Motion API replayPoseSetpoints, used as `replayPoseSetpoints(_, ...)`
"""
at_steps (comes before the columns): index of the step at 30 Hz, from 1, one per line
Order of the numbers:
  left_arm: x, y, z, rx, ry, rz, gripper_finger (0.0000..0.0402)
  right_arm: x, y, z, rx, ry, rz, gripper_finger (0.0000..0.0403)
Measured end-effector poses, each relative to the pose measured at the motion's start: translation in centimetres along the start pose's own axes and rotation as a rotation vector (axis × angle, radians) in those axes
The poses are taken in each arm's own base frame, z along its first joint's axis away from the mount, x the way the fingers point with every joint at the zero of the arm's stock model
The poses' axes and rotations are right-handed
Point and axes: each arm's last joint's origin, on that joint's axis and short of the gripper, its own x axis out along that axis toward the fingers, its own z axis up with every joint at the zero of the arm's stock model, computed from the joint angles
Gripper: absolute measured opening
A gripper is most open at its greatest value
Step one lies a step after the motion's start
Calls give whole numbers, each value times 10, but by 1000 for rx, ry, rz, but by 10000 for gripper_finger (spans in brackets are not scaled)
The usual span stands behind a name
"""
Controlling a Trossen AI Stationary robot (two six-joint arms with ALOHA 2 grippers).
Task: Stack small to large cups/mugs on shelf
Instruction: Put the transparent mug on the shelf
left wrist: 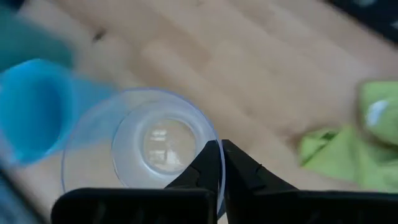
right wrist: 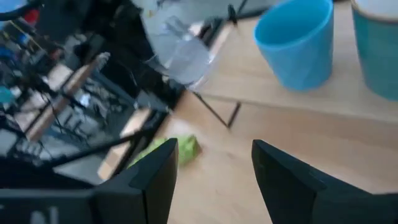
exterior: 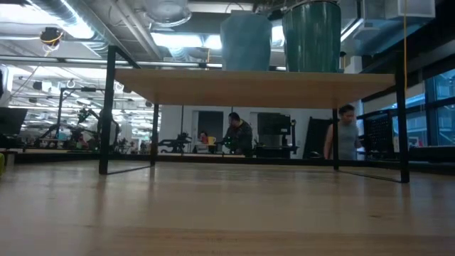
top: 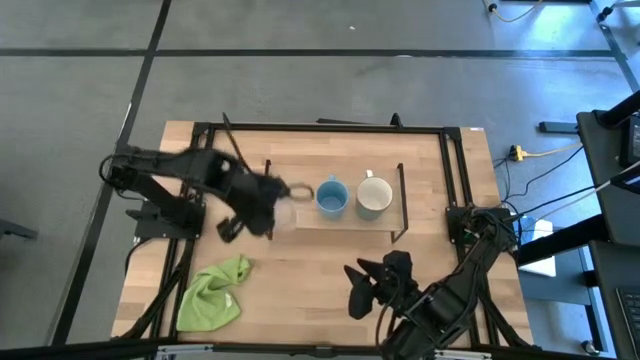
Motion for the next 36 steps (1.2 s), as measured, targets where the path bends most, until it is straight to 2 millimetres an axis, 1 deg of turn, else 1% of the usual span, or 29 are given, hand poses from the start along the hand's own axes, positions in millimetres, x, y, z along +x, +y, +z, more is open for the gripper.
replayPoseSetpoints(3, -20, 6, -16, 29, 1, 107, 2, 8, 1, 3, 5, -38, -4, 207)
replayPoseSetpoints(4, -23, 9, -18, 25, -5, 133, 3, 11, 2, 4, 7, -39, -12, 207)
replayPoseSetpoints(7, -21, 21, -26, 16, 18, 165, 3, 21, 2, 4, 16, -28, -37, 207)
replayPoseSetpoints(10, -23, 30, -33, -48, 34, 204, 2, 26, 2, 2, 0, -20, -52, 207)
replayPoseSetpoints(12, -21, 34, -36, -89, 44, 203, 2, 26, 1, 1, 1, -4, -59, 207)
replayPoseSetpoints(16, -10, 42, -36, -117, 68, 185, 2, 22, 0, -2, 29, 25, -61, 207)
replayPoseSetpoints(22, -7, 39, -33, -123, 114, 197, 6, 9, -2, -11, 65, 90, -57, 207)
replayPoseSetpoints(25, -7, 37, -37, -147, 132, 166, 4, 7, -3, -12, 66, 91, -58, 207)
replayPoseSetpoints(29, 5, 35, -45, -187, 180, 113, 3, 7, -3, -11, 59, 88, -61, 207)
replayPoseSetpoints(32, 11, 34, -46, -211, 152, 56, 2, 7, -3, -11, 47, 86, -59, 206)
replayPoseSetpoints(36, 21, 33, -47, -201, 148, 30, 2, 7, -3, -11, 46, 86, -59, 200)
